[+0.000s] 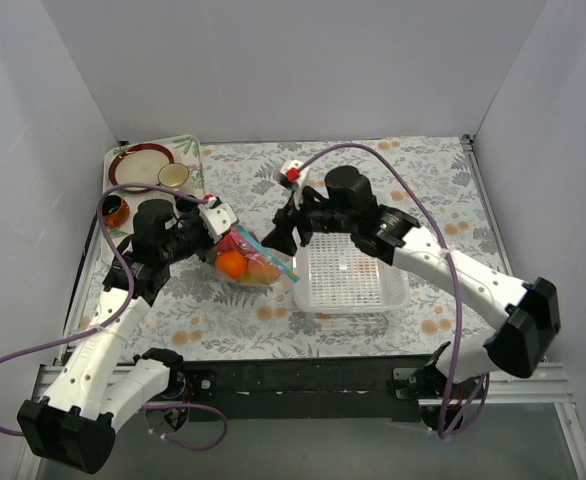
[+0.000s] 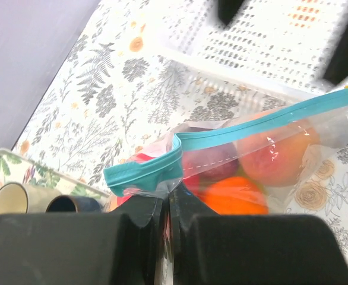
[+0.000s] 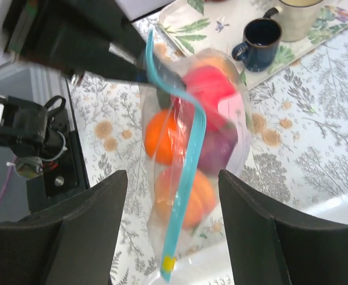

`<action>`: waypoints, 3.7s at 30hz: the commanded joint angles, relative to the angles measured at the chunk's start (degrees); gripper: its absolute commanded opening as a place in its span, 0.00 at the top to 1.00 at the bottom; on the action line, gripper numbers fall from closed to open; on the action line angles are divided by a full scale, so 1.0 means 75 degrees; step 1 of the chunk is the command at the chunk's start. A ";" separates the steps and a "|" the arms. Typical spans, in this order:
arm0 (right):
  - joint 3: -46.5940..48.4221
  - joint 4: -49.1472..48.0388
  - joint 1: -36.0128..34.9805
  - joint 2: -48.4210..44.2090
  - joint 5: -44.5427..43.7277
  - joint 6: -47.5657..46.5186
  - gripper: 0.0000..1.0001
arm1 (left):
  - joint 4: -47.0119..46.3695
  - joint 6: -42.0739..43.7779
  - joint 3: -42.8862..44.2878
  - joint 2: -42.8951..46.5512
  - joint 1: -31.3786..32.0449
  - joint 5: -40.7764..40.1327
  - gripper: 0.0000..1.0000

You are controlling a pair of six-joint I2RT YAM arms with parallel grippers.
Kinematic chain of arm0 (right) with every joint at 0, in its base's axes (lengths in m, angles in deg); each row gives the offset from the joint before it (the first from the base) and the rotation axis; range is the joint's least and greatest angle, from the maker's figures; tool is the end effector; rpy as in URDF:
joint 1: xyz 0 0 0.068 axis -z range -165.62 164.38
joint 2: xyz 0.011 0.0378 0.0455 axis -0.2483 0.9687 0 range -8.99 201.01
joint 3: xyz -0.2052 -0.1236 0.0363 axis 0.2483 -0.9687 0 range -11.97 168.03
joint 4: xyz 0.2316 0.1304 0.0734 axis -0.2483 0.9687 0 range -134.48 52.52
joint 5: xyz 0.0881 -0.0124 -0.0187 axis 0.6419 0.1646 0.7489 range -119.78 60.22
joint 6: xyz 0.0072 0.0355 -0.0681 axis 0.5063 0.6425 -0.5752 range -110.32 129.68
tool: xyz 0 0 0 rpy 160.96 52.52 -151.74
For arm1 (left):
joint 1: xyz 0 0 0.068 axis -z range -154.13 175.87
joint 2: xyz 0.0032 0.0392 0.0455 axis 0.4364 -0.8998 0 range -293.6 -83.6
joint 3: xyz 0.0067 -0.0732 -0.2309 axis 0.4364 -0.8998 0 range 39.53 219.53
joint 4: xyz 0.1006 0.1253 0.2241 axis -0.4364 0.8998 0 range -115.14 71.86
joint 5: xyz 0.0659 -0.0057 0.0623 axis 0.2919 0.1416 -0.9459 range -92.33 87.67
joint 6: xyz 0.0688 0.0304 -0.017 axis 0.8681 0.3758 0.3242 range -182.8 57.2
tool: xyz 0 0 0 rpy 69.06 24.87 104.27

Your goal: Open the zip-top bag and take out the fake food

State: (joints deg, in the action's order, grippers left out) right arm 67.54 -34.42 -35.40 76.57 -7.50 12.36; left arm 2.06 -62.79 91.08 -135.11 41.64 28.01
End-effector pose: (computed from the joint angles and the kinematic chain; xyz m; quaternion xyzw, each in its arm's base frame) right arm 0.2370 0.3189 0.3399 -0.4198 0.6725 0.3991 0.4607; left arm 0.2333 -0.1003 0.2960 0.2482 0.7971 -0.2901 0.4678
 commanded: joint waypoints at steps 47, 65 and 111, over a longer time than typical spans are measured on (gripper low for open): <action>-0.3206 -0.2385 0.1434 0.0041 0.3556 0.0967 0.75 | -0.0275 -0.1408 0.0556 -0.0293 -0.0192 -0.0461 1.00; -0.2563 -0.1871 0.1329 -0.0134 0.2656 0.0769 0.99 | -0.0147 -0.1944 0.0778 -0.0281 -0.0192 -0.0344 0.73; 0.0043 0.0209 0.0298 -0.0695 -0.0298 -0.3004 0.99 | 0.1319 0.1323 0.2338 -0.2531 -0.0157 0.3711 0.02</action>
State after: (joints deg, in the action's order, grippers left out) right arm 69.61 -23.88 -31.66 78.58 -4.00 -4.71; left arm 10.04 -54.18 107.30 -153.60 40.24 53.28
